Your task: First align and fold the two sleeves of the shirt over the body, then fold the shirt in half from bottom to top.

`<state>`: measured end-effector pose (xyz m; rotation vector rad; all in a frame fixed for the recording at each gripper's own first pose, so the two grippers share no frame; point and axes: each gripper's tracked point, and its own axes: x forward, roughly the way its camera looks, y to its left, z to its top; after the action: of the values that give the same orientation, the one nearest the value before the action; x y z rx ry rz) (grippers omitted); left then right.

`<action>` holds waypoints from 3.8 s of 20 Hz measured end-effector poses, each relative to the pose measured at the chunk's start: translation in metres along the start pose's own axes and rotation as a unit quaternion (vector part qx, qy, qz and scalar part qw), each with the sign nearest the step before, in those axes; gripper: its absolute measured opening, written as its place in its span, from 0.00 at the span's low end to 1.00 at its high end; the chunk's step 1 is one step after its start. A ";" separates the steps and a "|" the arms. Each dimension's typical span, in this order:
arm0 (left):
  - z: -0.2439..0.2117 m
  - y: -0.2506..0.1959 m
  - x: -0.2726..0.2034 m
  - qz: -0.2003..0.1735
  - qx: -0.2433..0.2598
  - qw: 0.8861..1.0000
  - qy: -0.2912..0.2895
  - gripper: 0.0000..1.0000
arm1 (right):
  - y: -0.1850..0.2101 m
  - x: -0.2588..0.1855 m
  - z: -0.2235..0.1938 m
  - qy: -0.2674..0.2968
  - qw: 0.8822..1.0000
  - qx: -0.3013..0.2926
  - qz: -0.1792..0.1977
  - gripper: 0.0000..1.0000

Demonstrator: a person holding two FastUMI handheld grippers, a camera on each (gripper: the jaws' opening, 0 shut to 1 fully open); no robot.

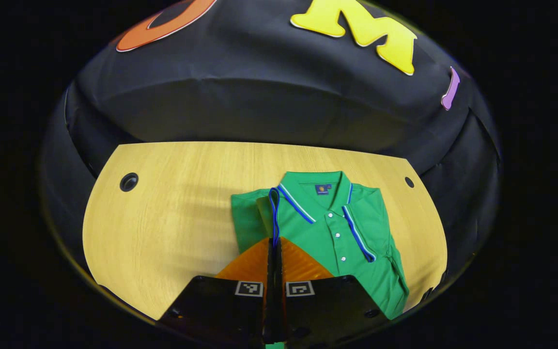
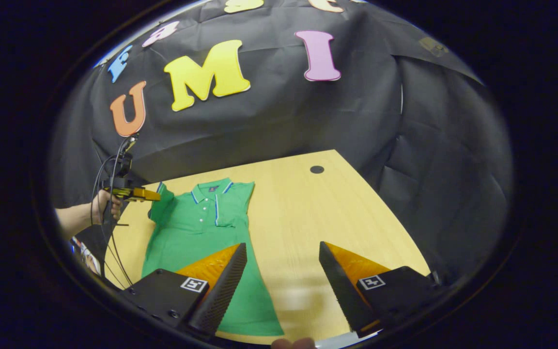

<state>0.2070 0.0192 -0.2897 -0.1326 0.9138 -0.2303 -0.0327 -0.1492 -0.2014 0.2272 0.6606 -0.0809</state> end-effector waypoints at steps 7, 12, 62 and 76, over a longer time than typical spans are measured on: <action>-0.005 -0.052 0.023 -0.022 -0.005 1.000 -0.007 0.05 | -0.019 -0.011 -0.003 -0.006 1.000 0.012 -0.012 0.97; -0.012 -0.046 0.019 0.011 0.005 1.000 -0.011 0.75 | -0.011 -0.009 -0.005 -0.004 1.000 0.004 -0.003 0.97; -0.380 0.003 -0.189 0.046 0.103 0.985 0.128 0.99 | 0.031 -0.004 -0.255 0.263 0.917 -0.278 0.115 0.96; -0.348 -0.022 -0.183 0.008 0.051 0.989 0.136 0.04 | 0.037 -0.002 -0.233 0.270 0.933 -0.212 0.104 0.03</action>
<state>-0.1805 0.0384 -0.3550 0.0028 1.1711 -0.2842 -0.1687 -0.0586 -0.3722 -0.1078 1.1784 0.3399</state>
